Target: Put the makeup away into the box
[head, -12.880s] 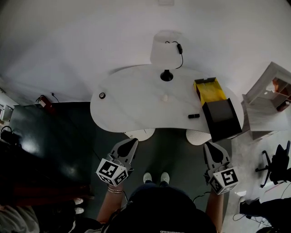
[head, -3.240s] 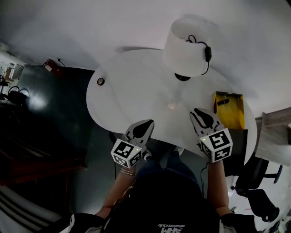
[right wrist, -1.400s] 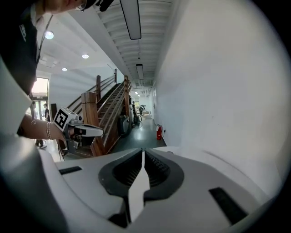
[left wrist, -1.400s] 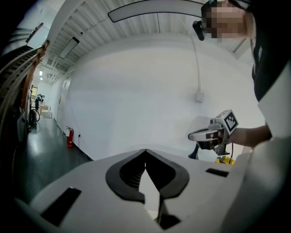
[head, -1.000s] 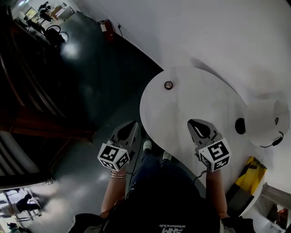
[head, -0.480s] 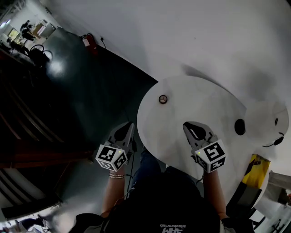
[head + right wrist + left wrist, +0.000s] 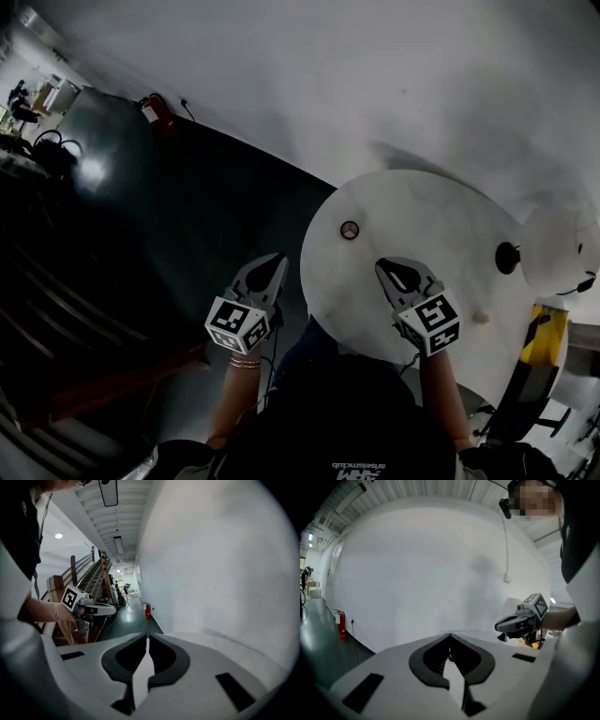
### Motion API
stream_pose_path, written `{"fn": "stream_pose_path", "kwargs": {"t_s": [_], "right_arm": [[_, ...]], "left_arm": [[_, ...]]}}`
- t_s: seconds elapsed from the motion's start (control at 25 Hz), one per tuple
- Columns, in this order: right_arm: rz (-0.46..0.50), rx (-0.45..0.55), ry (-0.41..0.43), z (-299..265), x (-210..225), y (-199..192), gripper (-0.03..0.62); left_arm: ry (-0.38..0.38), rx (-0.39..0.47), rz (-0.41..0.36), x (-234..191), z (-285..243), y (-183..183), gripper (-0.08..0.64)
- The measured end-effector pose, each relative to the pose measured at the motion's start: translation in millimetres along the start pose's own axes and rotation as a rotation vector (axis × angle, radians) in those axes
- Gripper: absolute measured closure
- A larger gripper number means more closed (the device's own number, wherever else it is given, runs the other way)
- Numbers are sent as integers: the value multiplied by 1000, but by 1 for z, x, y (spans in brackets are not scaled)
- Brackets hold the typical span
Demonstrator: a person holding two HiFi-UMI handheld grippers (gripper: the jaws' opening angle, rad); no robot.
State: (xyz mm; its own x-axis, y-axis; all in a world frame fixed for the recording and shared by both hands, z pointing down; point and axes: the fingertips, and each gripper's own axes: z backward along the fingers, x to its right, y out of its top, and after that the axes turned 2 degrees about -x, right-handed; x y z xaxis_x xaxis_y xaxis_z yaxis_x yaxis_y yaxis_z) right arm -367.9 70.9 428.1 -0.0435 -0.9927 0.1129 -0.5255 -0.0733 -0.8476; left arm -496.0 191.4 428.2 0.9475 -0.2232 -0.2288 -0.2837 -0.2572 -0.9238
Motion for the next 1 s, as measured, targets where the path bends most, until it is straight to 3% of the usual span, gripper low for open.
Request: {"fn": "stream_pose_path", "kwargs": {"t_s": [0.28,0.56,0.64,1.0], "right_arm": [[-61,-30,-88,-29,7,2,560],[-110,-65,-126,-54,13,-1,554],[-127,-82,-134,-64,14,-4,485],[-166,-144,-159,-103,25,-17,414]], "left_arm": [[-101,-49,-20,-38,-29,4,543],[-201,-106,-22,-52,-65,-3,543],[-232,-123,-28,-54,-74,-4,543],[-307,-196,-48,-66,-104,-17,543]]}}
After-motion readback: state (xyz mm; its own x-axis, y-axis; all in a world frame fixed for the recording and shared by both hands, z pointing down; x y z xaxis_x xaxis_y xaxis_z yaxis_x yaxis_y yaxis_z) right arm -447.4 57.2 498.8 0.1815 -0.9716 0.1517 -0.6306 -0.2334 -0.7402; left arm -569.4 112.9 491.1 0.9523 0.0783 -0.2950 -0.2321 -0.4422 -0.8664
